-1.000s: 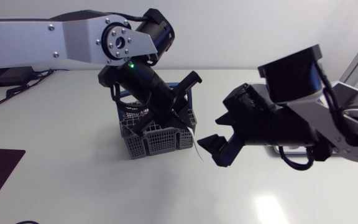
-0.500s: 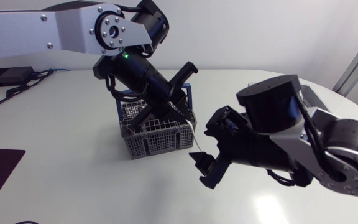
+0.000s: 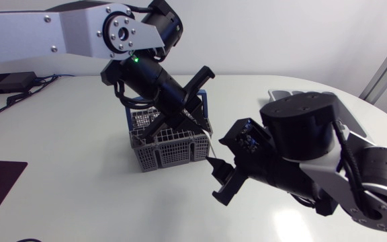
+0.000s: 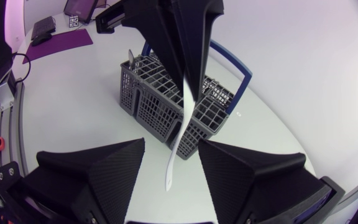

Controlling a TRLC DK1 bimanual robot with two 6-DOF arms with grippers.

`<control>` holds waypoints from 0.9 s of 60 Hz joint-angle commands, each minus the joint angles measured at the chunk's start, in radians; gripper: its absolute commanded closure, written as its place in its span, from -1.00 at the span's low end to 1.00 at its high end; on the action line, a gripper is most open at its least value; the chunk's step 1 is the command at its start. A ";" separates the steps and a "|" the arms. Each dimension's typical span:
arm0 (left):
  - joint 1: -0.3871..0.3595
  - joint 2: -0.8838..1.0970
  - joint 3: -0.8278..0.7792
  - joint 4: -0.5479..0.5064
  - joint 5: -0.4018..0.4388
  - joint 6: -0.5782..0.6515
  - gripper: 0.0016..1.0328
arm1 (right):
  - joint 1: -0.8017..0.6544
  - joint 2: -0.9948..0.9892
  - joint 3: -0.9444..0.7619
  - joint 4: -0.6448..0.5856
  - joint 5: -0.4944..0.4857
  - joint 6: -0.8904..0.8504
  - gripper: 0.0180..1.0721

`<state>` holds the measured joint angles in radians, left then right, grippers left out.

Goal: Unload the cutlery basket into the drawer organizer.

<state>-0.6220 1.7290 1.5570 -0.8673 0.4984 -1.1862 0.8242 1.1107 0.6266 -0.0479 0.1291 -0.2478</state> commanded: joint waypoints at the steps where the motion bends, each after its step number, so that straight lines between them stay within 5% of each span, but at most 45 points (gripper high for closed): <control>1: 0.002 0.010 0.026 -0.010 0.023 -0.032 0.93 | 0.013 -0.011 -0.030 0.026 0.018 -0.016 -0.10; 36: 0.001 0.000 0.009 0.002 0.060 -0.027 0.93 | 0.029 0.005 -0.061 0.123 0.089 -0.022 0.33; 54: -0.004 -0.005 0.008 0.002 0.065 -0.029 0.93 | 0.024 0.020 -0.070 0.160 0.098 -0.030 0.89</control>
<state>-0.6224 1.7290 1.5570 -0.8650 0.5461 -1.1858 0.8539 1.1122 0.5869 0.0910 0.2222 -0.2592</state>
